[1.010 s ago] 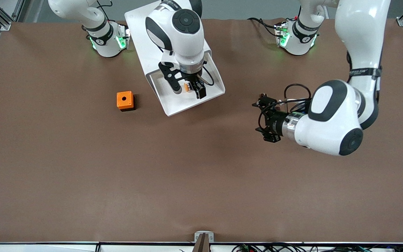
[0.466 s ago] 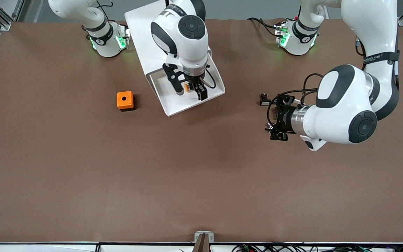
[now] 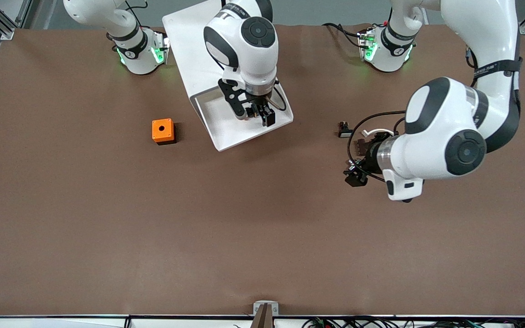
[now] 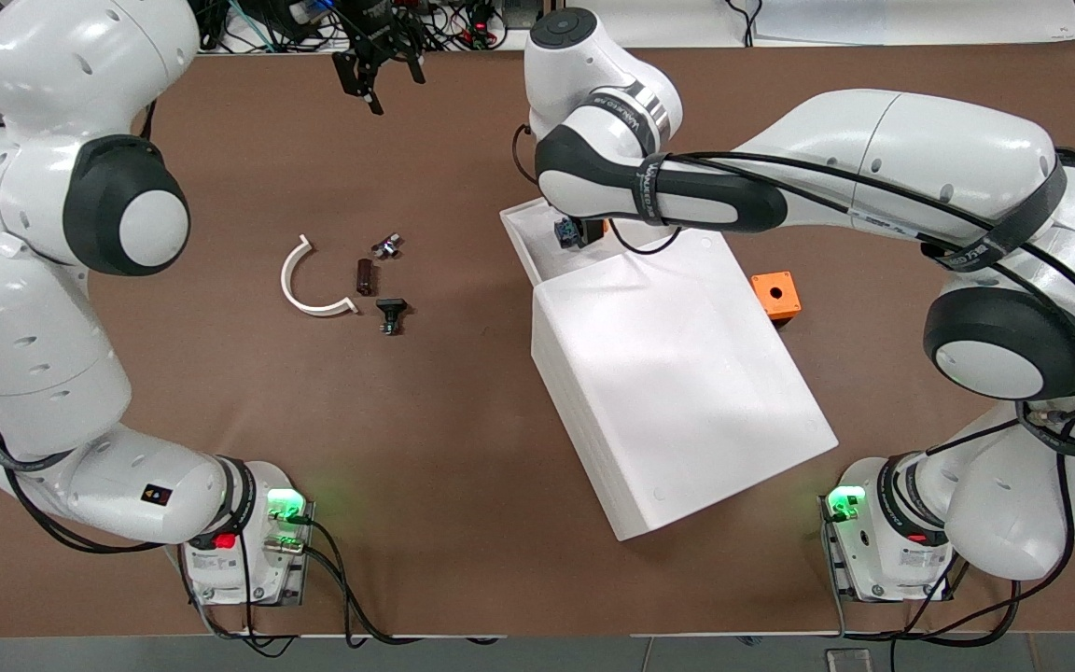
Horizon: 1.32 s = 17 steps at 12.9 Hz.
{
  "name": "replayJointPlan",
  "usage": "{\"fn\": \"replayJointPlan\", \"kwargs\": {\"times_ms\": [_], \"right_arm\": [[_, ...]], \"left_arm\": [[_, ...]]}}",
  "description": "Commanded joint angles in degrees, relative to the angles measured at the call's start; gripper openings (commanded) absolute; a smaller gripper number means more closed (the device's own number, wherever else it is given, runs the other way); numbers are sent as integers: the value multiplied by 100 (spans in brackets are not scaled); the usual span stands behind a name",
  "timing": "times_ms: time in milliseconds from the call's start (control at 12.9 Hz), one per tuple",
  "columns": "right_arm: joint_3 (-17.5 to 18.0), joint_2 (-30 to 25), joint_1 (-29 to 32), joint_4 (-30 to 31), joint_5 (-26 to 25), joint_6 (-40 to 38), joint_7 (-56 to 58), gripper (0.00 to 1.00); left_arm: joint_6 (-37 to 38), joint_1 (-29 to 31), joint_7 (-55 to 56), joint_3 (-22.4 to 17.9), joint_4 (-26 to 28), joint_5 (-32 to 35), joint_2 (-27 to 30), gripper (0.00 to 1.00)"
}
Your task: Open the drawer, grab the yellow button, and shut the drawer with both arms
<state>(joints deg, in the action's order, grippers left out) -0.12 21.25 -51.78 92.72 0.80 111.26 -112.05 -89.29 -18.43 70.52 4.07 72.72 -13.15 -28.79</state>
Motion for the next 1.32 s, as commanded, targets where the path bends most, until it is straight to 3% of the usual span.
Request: {"fn": "replayJointPlan", "kwargs": {"times_ms": [0, 78, 389, 544, 699, 855, 1010, 1244], "right_arm": [[-49, 46, -52, -114, 34, -43, -98, 27], [-49, 37, -52, -122, 78, -51, -89, 3], [-49, 37, 53, -368, 87, -130, 16, 0], [-58, 20, 272, -840, 332, -733, 654, 0], [-75, -76, 693, -1333, 404, -1760, 2248, 0], [-172, -470, 1333, -1327, 351, -2440, 4558, 0], [-198, -682, 2220, -1300, 290, -2679, 6440, 0], [-190, -710, 3416, -1125, -26, -2557, 8316, 0]], "left_arm": [[-438, -379, -275, 68, 129, 200, -108, 100], [-632, -537, -275, 77, 190, 199, -179, 100], [-1721, -1170, -249, 77, 603, 226, -319, 100], [-1933, -1486, -144, 77, 595, 156, -416, 100], [-1961, -1645, -30, 94, 612, 146, -478, 100], [-1969, -1830, 163, 103, 700, 138, -514, 100], [-1969, -2066, 269, 112, 805, 138, -514, 100], [-1969, -2436, 541, 121, 841, 138, -514, 100]]}}
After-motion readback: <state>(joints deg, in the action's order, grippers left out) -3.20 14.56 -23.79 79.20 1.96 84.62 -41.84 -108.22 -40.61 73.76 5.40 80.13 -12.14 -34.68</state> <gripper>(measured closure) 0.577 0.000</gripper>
